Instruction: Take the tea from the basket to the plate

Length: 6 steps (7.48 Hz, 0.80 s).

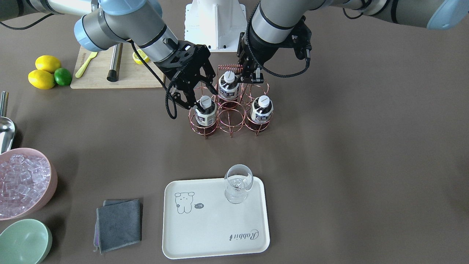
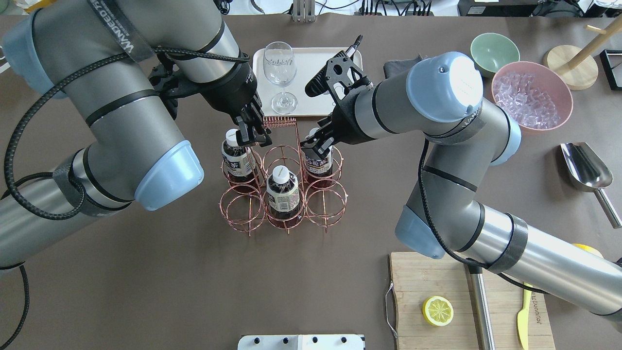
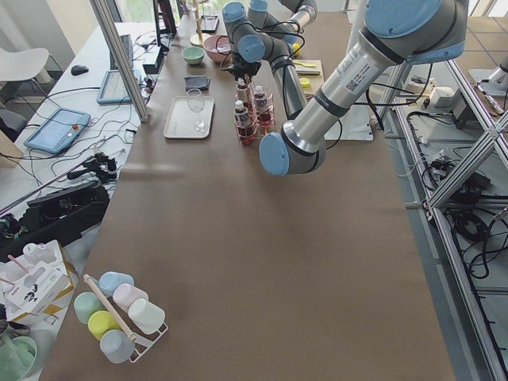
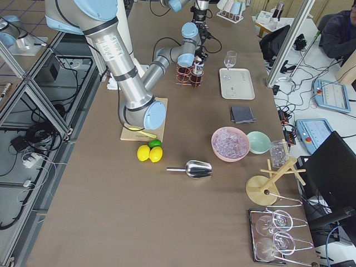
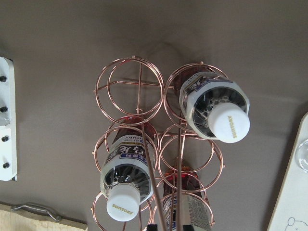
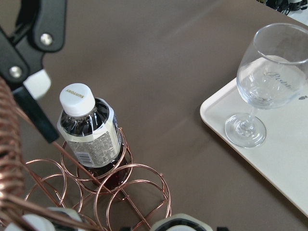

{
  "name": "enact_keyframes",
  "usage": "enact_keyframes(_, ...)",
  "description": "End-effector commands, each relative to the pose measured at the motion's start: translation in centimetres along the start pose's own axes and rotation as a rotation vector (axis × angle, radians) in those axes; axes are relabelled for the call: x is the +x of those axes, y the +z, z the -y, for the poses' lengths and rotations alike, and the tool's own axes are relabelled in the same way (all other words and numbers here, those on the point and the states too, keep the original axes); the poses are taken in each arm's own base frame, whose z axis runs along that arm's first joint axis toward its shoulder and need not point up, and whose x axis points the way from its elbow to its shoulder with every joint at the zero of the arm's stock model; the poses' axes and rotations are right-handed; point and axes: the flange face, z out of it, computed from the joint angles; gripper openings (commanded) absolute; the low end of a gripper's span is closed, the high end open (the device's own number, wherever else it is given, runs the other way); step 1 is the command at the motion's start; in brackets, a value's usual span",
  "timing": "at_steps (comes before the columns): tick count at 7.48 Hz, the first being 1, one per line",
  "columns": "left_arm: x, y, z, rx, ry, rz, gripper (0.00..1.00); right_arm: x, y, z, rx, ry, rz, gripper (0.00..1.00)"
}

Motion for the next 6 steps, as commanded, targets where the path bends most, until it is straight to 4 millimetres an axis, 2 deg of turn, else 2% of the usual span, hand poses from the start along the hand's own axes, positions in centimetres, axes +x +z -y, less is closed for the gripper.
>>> enact_keyframes(1,-0.06,-0.04,-0.02,-0.001,0.001,0.0,0.0,0.3,0.02,-0.94,0.0,-0.001,0.002,0.67)
enact_keyframes(2,-0.06,-0.04,-0.02,-0.001,0.001,0.0,0.0,0.24,-0.1,-0.96,0.002,0.001,0.005,0.6)
enact_keyframes(3,-0.06,-0.04,-0.02,-0.001,0.001,0.0,0.0,0.22,-0.15,-0.95,0.002,0.003,0.005,0.42)
enact_keyframes(4,-0.06,-0.04,-0.02,-0.001,0.001,0.0,0.0,0.18,-0.18,-0.86,0.004,0.005,0.004,0.31)
enact_keyframes(6,-0.06,-0.04,-0.02,-0.001,0.001,0.0,0.0,0.18,-0.21,-0.92,0.003,0.007,0.005,0.0)
